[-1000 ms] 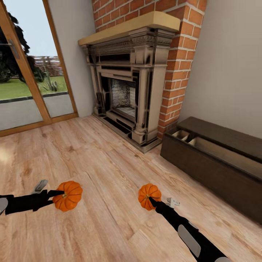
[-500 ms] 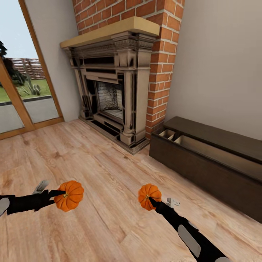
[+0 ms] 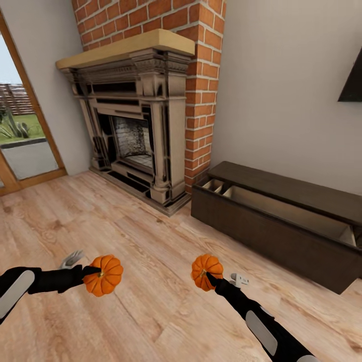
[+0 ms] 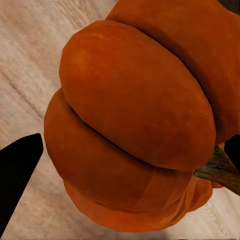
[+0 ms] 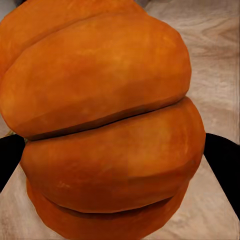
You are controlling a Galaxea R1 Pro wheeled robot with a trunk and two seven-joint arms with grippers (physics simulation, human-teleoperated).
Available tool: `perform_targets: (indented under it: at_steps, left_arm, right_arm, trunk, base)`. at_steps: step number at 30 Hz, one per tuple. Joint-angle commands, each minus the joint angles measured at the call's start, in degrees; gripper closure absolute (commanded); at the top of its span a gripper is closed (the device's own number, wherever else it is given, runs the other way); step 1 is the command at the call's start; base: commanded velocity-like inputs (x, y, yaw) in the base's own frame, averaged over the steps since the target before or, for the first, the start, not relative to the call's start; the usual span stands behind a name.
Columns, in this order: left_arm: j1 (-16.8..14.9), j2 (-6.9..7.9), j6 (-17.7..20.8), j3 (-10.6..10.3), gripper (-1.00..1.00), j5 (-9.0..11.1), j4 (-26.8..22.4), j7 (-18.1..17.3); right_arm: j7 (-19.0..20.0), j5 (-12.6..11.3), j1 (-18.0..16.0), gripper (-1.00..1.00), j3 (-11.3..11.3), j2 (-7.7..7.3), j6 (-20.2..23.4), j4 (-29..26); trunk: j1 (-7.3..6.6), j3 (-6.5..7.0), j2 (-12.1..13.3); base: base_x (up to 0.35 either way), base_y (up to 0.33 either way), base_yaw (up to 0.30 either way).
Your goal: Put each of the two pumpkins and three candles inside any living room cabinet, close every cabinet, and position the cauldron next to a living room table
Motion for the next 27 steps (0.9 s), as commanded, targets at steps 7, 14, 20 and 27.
perform_targets:
  at_steps: [7,14,20,27]
  left_arm:
    - [0.0,0.04,0.0,-0.2,1.00,-0.4,-0.2,0.1]
    - [0.0,0.04,-0.1,-0.2,1.00,-0.4,-0.2,0.2]
    - [0.0,0.04,-0.3,-0.2,1.00,-0.4,-0.1,0.2]
    - [0.0,0.02,-0.3,-0.2,1.00,-0.4,-0.1,0.1]
  right_arm:
    - [-0.1,-0.6,-0.1,1.00,0.4,-0.07,-0.3,0.1]
    - [-0.1,-0.6,-0.1,1.00,0.3,-0.07,-0.3,0.1]
    - [-0.1,-0.6,-0.1,1.00,0.3,-0.07,-0.3,0.1]
    - [-0.2,-0.7,-0.1,1.00,0.3,-0.07,-0.3,0.1]
  trunk:
    - [-0.01,0.40,0.0]
    - [-0.01,0.84,0.0]
    - [-0.01,1.22,0.0]
    - [-0.01,1.67,0.0]
  base:
    - [0.000,0.000,-0.232]
    - [0.000,0.000,-0.232]
    - [0.000,0.000,-0.232]
    - [0.000,0.000,-0.232]
